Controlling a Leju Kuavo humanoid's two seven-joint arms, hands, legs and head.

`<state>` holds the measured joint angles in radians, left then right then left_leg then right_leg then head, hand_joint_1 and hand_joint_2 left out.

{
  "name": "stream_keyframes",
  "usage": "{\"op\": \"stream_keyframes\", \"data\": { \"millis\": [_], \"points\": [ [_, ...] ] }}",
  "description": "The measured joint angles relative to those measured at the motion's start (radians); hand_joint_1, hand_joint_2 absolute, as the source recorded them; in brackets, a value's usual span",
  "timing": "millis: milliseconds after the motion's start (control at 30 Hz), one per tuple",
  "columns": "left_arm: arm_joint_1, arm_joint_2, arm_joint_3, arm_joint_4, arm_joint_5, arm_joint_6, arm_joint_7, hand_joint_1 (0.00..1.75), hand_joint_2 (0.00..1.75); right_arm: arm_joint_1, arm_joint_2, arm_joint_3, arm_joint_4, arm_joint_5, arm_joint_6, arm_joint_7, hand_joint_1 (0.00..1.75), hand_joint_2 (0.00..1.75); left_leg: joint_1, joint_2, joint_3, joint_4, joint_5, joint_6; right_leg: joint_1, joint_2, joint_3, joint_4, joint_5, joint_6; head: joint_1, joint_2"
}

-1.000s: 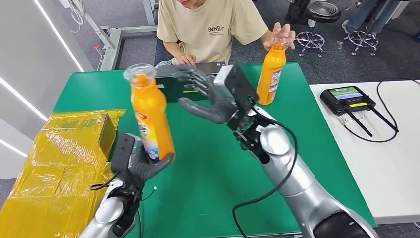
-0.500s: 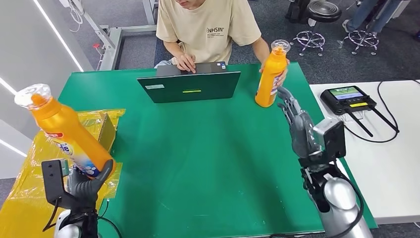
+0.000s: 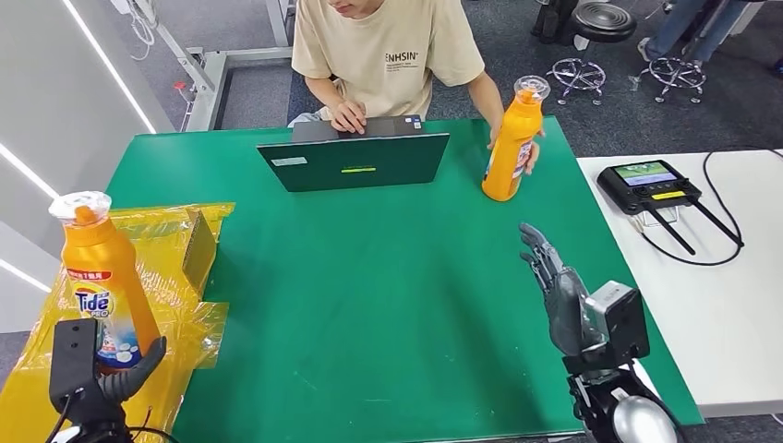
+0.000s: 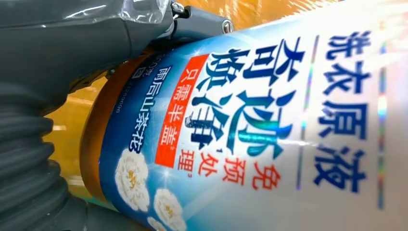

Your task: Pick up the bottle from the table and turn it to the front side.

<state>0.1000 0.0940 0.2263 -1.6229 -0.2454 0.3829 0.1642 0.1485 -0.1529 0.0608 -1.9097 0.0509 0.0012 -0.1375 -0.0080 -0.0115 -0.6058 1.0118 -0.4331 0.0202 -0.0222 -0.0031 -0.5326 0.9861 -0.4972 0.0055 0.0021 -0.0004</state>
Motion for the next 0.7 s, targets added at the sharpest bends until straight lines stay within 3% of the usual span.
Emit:
{"op": "stream_keyframes", "data": {
  "millis": [200,233,333,367,700],
  "points": [
    [0.0,0.019,0.057,0.045,0.083,-0.054,0.007,1.73,1.75,0.017,0.012,0.001,-0.001,-0.016,-0.001,0.003,0.0,0.0,0.0,0.0,0.0,0.0,0.0,0.0,0.0,0.0,0.0,0.0,0.0,0.0,0.0,0.0],
    [-0.002,0.024,0.067,0.059,0.097,-0.06,0.004,1.47,1.75,0.02,0.014,0.001,-0.001,-0.017,-0.002,0.004,0.0,0.0,0.0,0.0,0.0,0.0,0.0,0.0,0.0,0.0,0.0,0.0,0.0,0.0,0.0,0.0],
    [-0.013,0.04,0.091,0.105,0.12,-0.069,-0.004,0.18,1.75,0.027,0.024,0.0,-0.001,-0.017,-0.003,0.009,0.0,0.0,0.0,0.0,0.0,0.0,0.0,0.0,0.0,0.0,0.0,0.0,0.0,0.0,0.0,0.0],
    [-0.018,0.043,0.095,0.118,0.121,-0.069,-0.007,0.0,1.75,0.028,0.028,0.0,-0.001,-0.017,-0.001,0.012,0.0,0.0,0.0,0.0,0.0,0.0,0.0,0.0,0.0,0.0,0.0,0.0,0.0,0.0,0.0,0.0],
    [-0.041,0.031,0.083,0.124,0.044,-0.066,-0.02,0.0,1.75,0.028,0.053,-0.009,-0.002,-0.013,0.02,0.031,0.0,0.0,0.0,0.0,0.0,0.0,0.0,0.0,0.0,0.0,0.0,0.0,0.0,0.0,0.0,0.0]
  ]
}}
